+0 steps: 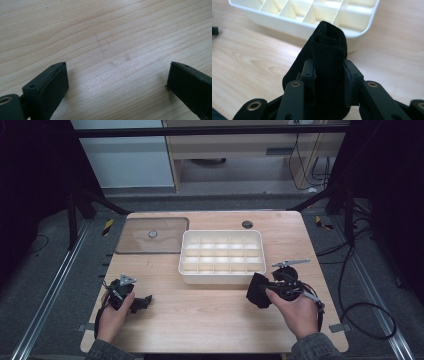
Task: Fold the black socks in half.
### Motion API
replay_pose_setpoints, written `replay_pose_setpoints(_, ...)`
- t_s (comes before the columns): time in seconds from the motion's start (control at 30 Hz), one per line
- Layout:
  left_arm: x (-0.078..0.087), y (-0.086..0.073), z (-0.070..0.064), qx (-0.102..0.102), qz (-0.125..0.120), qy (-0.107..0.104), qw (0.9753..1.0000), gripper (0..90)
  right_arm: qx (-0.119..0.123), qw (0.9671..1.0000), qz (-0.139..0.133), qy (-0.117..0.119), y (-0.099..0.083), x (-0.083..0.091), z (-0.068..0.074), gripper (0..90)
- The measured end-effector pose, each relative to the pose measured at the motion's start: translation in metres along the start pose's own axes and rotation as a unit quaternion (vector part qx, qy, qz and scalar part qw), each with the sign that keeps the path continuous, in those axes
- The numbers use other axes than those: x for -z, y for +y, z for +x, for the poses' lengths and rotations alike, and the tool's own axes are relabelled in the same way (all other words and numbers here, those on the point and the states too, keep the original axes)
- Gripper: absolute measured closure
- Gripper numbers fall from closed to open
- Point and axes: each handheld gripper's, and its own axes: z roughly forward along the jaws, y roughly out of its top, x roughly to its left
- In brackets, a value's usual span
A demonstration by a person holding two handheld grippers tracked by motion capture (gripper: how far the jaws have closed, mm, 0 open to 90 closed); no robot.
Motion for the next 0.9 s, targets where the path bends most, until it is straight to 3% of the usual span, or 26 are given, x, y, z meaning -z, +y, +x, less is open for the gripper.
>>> replay_pose_setpoints(0.37,-0.002,-0.005,0.003,0.002,-0.025,0.004,0.9997,0.1,0.028,0.9982,-0.031,-0.044,0.052,0.021,-0.019,67.1)
replay_pose_setpoints(0.6,-0.002,-0.007,0.003,0.005,-0.033,0.004,0.9994,0.0,0.049,0.9956,-0.041,-0.069,0.077,0.018,-0.026,66.8)
replay_pose_setpoints(0.9,-0.003,-0.008,0.002,0.006,-0.037,0.005,0.9993,0.0,0.044,0.9941,-0.051,-0.085,0.091,0.007,-0.037,66.8)
